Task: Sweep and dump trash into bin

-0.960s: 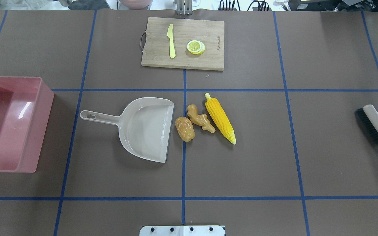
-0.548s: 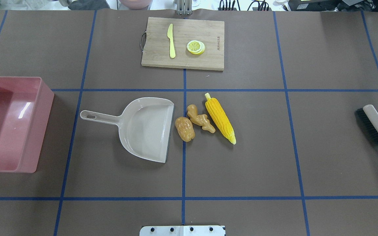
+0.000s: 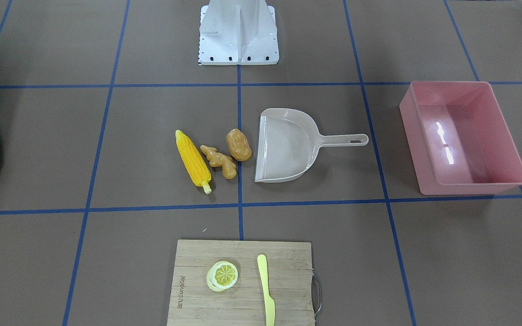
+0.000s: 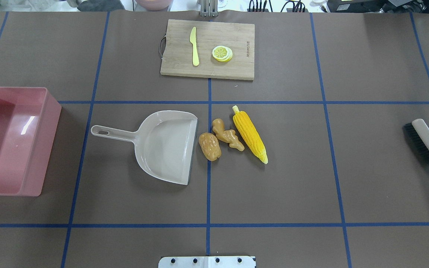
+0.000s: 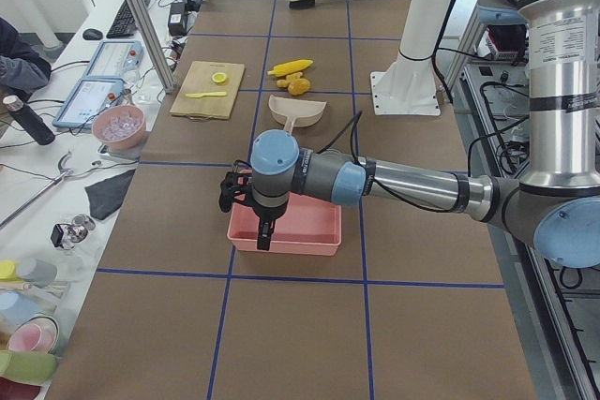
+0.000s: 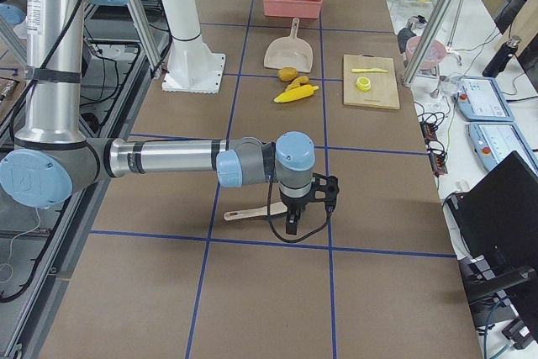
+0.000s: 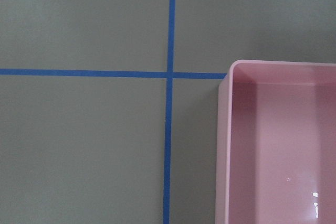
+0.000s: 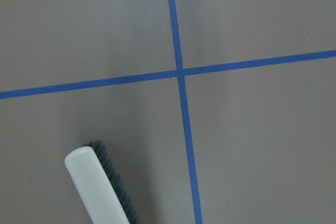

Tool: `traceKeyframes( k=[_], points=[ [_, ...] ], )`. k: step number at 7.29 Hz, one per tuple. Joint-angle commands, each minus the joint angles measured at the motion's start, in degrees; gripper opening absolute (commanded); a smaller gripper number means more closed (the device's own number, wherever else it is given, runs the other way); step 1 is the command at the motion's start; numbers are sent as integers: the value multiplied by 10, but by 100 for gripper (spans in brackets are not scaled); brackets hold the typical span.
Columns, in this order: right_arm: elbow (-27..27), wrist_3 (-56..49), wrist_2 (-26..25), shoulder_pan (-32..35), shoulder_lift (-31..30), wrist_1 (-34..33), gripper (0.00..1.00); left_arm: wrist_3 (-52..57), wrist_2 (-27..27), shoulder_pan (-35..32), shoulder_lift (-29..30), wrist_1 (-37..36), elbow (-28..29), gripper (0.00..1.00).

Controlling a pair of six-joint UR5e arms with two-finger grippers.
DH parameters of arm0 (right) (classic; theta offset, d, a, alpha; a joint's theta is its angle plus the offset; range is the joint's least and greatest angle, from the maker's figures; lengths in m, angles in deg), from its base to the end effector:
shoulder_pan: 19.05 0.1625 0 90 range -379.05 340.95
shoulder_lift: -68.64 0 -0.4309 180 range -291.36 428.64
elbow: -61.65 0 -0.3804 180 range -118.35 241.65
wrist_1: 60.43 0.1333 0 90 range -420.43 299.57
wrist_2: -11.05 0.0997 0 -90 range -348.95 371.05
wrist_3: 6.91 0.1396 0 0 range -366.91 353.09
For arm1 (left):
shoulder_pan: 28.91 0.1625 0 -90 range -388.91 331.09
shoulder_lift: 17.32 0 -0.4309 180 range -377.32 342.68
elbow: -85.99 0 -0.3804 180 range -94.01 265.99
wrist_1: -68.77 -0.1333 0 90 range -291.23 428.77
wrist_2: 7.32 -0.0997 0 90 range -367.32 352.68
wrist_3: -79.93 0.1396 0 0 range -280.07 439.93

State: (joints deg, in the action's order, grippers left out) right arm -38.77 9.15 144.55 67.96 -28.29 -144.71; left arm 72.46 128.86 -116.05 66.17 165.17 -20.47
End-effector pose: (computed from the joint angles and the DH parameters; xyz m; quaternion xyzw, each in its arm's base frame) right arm 0.0141 -0.4437 0.6511 0.0124 -0.3766 0.0758 0.9232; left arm -0.0101 -0.4498 0.5896 0.0953 0.3984 0.0191 0.9120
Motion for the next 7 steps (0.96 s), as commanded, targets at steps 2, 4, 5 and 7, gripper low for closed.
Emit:
traceKeyframes(
  k=[2, 4, 5, 7],
  points=[
    [1, 0, 0, 0, -2, 0, 100, -1, -4, 75, 39, 23, -17, 99],
    [-1, 0, 0, 0, -3, 2, 100, 1, 0, 138, 58, 28, -52, 99],
    [-11, 0, -1, 1, -4, 1, 100, 1, -5, 188, 59, 59, -73, 99],
    [-22, 1, 2, 1, -4, 0, 100, 1, -22, 273, 76, 111, -84, 99]
  ],
)
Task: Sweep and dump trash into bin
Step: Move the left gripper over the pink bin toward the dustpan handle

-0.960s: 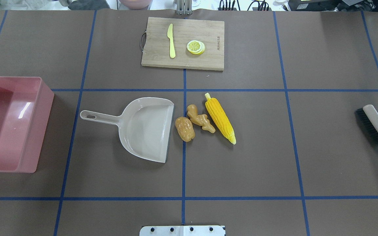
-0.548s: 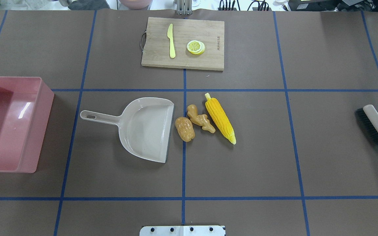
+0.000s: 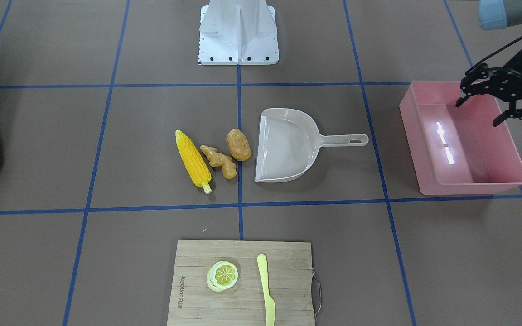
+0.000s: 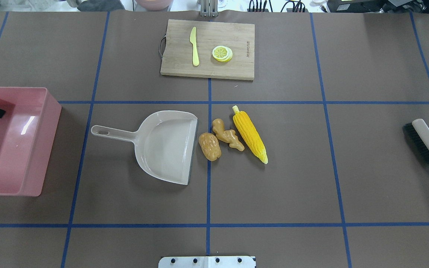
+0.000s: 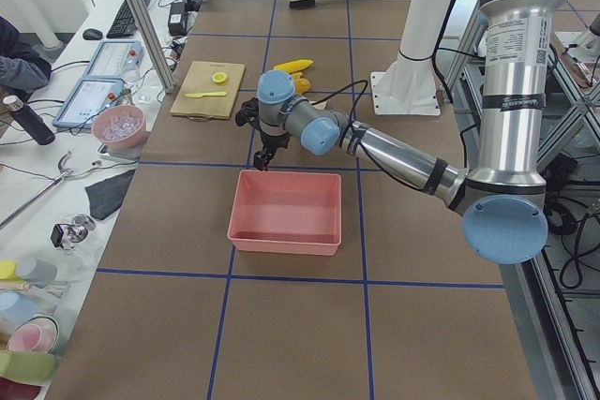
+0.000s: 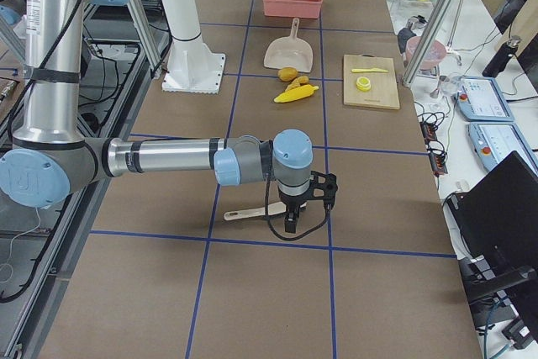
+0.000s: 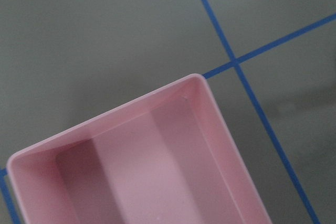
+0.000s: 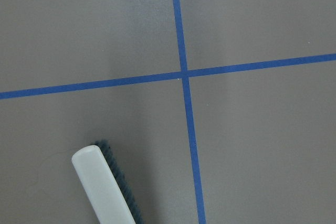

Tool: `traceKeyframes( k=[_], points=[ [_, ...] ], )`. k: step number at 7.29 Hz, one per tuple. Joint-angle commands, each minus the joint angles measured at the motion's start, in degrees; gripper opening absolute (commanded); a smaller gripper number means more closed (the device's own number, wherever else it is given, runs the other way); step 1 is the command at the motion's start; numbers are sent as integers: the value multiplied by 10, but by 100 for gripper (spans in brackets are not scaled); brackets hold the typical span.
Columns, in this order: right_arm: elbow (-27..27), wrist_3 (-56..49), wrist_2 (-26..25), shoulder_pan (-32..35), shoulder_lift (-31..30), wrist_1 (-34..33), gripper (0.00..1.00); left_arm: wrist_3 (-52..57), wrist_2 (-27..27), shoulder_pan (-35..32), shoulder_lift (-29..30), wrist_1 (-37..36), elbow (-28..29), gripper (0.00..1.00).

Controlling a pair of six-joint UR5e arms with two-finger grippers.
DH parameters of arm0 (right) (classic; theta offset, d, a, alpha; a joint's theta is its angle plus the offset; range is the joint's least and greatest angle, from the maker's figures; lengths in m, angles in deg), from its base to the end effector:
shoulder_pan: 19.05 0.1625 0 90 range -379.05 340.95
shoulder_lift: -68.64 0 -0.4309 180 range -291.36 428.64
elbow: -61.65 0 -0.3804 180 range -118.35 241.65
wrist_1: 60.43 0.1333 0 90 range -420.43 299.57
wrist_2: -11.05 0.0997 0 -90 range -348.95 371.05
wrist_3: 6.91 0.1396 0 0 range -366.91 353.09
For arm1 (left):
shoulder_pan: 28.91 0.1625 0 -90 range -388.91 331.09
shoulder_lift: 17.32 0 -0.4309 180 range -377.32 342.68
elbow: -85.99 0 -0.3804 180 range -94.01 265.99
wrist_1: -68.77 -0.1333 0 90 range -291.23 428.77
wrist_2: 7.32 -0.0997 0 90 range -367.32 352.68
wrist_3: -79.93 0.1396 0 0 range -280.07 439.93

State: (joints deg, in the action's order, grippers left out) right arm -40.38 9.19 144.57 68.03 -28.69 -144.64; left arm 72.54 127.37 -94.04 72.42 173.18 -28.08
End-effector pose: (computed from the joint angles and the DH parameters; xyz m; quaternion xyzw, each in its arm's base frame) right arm 0.0147 -0.4419 0.6401 0.0227 -0.3781 0.0725 0.9226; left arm 0.1724 -0.4555 0.4561 0.1911 0.4292 0.2558 0.8449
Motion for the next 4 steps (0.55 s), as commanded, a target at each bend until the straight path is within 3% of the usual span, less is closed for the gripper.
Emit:
traceKeyframes(
  k=[1, 3, 4],
  points=[
    [-11, 2, 4, 0, 0, -3, 100, 1, -7, 89, 32, 67, -2, 99],
    [-13, 9, 19, -1, 6, -5, 100, 52, -6, 105, 80, 129, 32, 99],
    [-14, 16, 20, -2, 8, -1, 100, 169, -7, 105, 116, 132, 65, 99]
  ],
)
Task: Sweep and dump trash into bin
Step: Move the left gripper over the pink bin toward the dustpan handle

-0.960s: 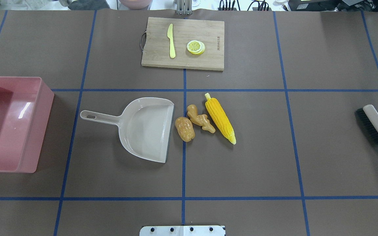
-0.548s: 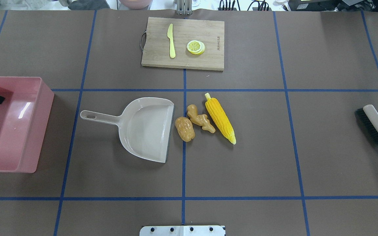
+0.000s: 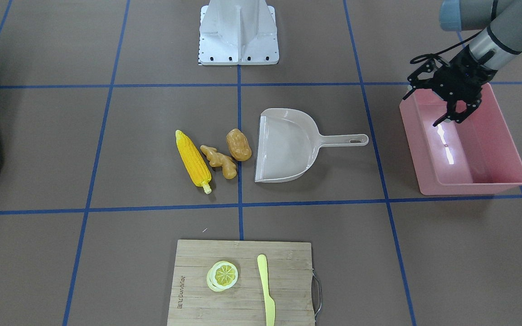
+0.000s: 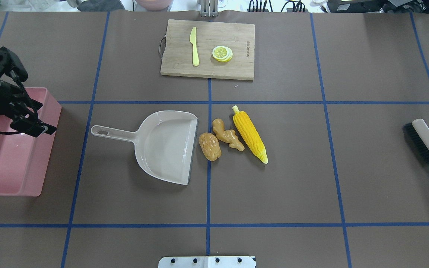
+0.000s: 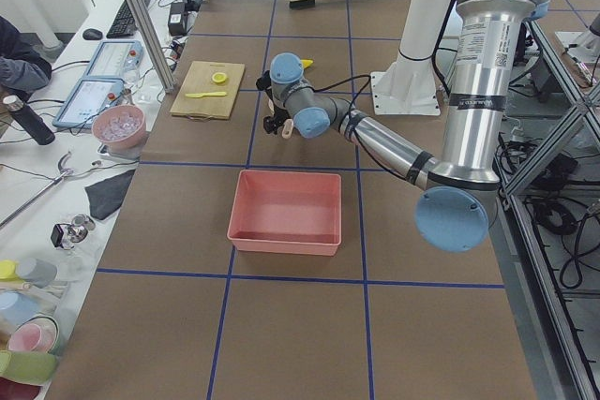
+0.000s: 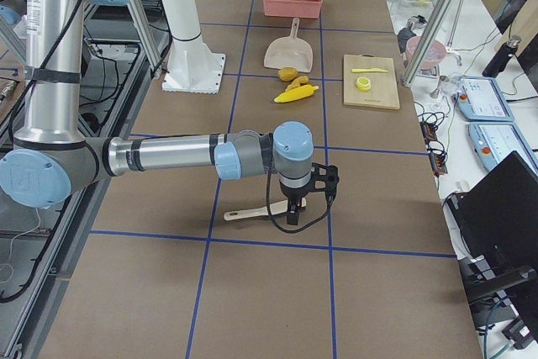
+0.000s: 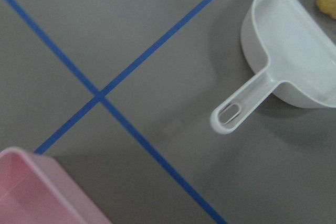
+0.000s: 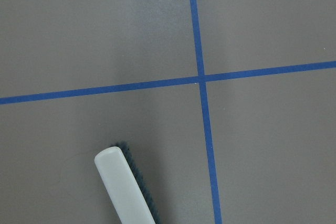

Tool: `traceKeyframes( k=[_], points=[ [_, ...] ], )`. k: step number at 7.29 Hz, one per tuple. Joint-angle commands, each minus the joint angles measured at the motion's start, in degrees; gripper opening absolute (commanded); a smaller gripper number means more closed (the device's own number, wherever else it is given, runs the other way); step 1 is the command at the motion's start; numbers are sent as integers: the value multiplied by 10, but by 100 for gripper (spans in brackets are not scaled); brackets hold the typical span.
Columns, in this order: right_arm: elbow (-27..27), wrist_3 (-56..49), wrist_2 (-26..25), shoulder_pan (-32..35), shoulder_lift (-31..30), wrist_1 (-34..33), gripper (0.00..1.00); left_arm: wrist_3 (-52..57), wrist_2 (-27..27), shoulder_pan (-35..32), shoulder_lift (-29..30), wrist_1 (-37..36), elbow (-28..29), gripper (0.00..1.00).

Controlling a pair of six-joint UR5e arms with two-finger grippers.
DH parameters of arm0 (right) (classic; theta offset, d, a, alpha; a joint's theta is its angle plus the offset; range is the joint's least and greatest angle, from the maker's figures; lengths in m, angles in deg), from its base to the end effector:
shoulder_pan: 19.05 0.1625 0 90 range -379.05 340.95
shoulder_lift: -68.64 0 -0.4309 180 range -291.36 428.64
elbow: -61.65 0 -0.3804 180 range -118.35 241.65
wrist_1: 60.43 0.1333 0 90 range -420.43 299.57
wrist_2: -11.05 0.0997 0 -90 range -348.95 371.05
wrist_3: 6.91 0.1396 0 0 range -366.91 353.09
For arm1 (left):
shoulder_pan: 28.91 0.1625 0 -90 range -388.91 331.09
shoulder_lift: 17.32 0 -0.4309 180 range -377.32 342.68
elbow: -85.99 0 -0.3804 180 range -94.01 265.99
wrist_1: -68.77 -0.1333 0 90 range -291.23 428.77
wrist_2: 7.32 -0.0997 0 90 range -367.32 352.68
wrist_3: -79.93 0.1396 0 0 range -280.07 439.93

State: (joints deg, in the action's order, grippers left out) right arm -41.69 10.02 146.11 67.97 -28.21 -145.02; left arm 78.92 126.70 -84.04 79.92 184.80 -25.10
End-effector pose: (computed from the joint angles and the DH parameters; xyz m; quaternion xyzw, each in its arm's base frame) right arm 0.0113 -0.4457 0.6233 0.0284 -0.3919 0.0721 0.9167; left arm 0.2726 -0.4546 0.3869 0.3002 0.4476 0.4039 0.7391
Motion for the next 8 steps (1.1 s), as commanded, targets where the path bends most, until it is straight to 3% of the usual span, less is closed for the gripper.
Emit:
traceKeyframes(
  k=[1, 4, 5, 6, 8],
  points=[
    [-16, 37, 3, -9, 5, 4, 100, 195, -1, 5, 66, 15, 66, 99],
    [-88, 137, 10, -88, -10, 5, 100, 210, -49, 30, 65, 15, 74, 99],
    [-90, 137, 23, -132, -15, 39, 100, 210, -62, 38, 67, 8, 76, 99],
    [-90, 136, 17, -180, -59, 109, 100, 210, -70, 41, 66, 8, 72, 99],
    [-125, 106, -38, -244, -128, 155, 100, 211, -88, 56, 71, -24, 76, 99]
  ],
)
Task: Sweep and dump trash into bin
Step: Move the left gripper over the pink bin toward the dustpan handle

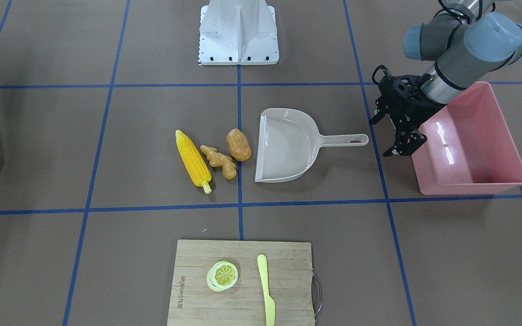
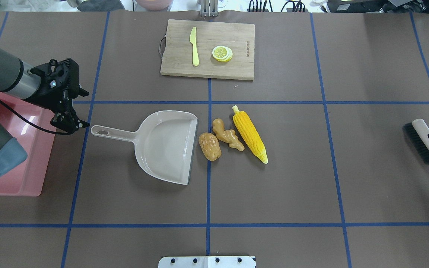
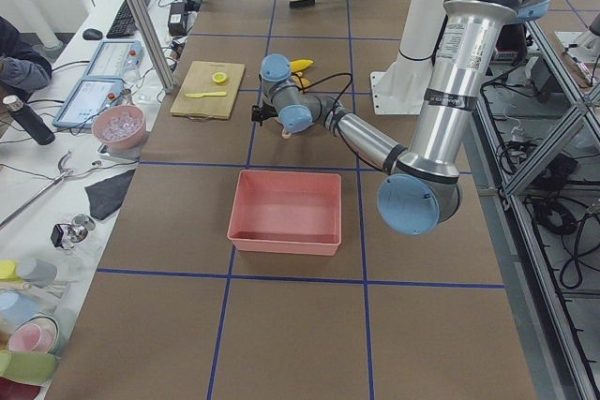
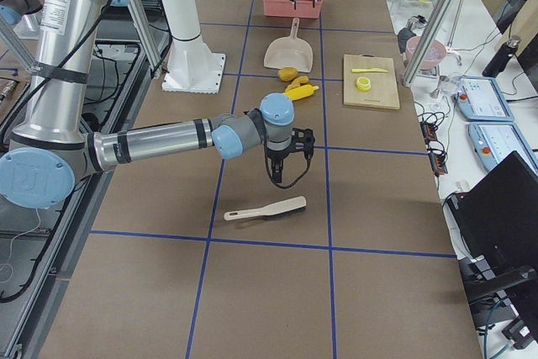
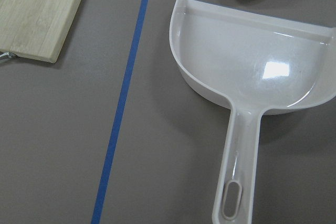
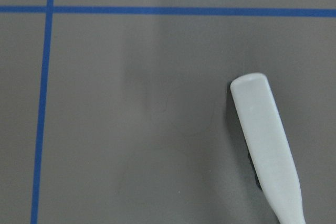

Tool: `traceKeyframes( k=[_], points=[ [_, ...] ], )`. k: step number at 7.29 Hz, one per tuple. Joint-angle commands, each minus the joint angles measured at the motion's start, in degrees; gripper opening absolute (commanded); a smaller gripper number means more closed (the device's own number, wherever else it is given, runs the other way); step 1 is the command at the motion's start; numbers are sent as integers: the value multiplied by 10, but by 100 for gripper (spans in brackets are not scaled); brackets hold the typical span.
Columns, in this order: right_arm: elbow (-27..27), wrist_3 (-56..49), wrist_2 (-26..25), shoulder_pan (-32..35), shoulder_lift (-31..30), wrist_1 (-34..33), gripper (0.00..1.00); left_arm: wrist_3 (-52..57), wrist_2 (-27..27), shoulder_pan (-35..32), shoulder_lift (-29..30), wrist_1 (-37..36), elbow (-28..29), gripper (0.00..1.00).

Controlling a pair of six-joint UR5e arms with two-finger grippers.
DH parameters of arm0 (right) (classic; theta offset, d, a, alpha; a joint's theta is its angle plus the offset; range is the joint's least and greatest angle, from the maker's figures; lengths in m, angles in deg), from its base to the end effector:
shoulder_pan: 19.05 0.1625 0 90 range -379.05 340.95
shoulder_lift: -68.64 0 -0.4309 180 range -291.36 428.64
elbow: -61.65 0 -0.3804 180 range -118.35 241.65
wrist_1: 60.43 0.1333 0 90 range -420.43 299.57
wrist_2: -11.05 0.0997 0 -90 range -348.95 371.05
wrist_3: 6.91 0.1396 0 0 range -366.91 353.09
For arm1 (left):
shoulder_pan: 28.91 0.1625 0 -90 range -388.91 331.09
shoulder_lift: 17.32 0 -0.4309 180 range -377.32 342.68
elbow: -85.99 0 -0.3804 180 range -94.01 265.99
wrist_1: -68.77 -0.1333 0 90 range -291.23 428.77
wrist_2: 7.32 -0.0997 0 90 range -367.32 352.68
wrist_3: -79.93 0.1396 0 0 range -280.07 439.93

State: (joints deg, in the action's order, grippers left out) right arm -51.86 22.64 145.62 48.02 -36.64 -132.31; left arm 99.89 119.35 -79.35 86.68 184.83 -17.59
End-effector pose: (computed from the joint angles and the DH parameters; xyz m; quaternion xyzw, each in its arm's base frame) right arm -0.1219 -0.3788 0.5686 0.0259 -0.4244 -0.0343 0.9044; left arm 0.3377 -0.4872 0.3906 0.3743 0.3495 0.5437 0.6649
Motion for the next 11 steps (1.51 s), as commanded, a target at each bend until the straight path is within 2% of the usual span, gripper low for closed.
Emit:
traceKeyframes(
  k=[1, 5, 6, 7, 9, 11],
  points=[
    [-23, -77, -41, -48, -73, 39, 100, 1, -19, 10, 7, -48, -2, 99],
    [-12, -158, -42, -48, -112, 61, 100, 20, -20, 5, 2, -49, -5, 99],
    [2, -195, -45, -47, -113, 60, 100, 21, -30, 5, 2, -42, -3, 99],
    [8, -210, -69, -48, -116, 58, 100, 21, -81, 6, 2, -41, -2, 99],
    [43, -221, -82, -48, -109, 59, 100, 71, -85, 6, 6, -43, -9, 99],
    [81, -220, -83, -49, -68, 59, 100, 80, -78, 23, 8, -44, -8, 99]
  ],
)
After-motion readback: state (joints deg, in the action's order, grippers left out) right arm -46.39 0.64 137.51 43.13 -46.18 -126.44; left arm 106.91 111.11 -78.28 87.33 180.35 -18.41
